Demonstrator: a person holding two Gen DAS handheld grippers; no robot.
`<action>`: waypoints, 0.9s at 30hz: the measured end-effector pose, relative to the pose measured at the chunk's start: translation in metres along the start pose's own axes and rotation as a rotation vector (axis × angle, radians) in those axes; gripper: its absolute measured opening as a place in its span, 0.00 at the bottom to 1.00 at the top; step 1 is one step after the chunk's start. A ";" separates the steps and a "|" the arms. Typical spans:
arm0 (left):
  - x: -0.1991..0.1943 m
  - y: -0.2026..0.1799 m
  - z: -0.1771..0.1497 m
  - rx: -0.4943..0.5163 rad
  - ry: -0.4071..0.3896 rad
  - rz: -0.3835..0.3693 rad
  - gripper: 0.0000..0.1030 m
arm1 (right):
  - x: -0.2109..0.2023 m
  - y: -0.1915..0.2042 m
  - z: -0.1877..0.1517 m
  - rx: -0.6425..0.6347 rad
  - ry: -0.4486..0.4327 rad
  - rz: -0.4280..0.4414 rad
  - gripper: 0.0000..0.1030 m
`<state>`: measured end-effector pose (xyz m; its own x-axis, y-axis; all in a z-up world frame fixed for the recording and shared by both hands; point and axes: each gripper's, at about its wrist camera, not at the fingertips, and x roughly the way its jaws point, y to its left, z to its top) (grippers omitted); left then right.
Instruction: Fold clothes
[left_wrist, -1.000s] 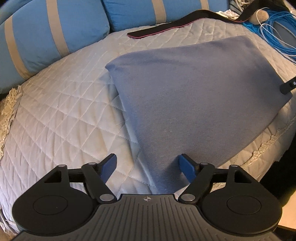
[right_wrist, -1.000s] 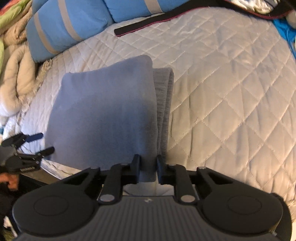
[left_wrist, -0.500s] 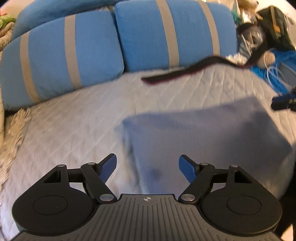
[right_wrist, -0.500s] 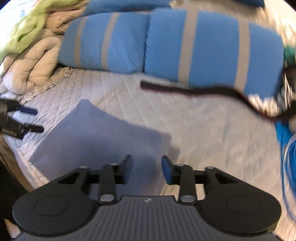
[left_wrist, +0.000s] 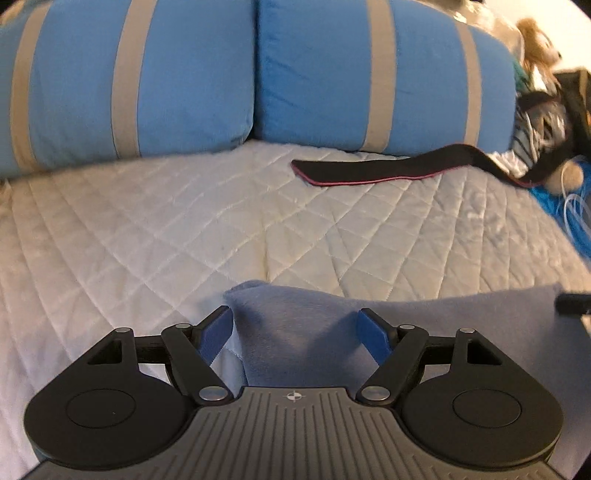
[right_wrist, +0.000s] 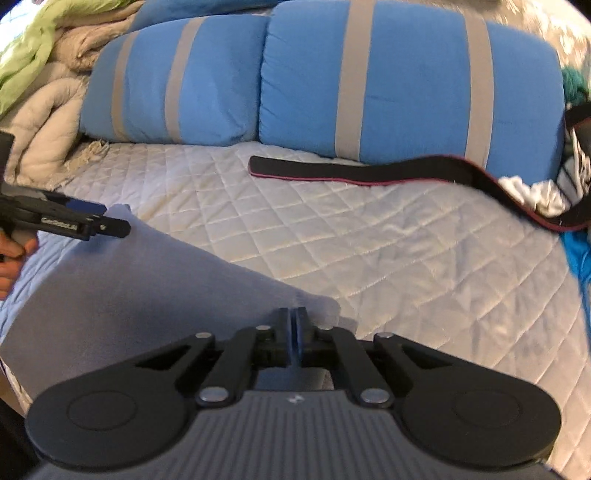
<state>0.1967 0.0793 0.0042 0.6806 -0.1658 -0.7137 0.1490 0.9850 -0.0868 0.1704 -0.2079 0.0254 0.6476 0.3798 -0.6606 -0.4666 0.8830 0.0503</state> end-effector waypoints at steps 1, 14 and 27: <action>0.002 0.005 0.000 -0.021 0.000 -0.004 0.71 | 0.001 -0.001 -0.001 0.008 0.000 0.003 0.15; 0.019 0.049 0.021 -0.371 0.014 -0.134 0.70 | 0.008 -0.009 -0.006 0.084 0.002 0.032 0.16; -0.001 0.034 0.041 -0.314 -0.088 -0.142 0.68 | 0.010 -0.018 -0.007 0.143 0.017 0.065 0.16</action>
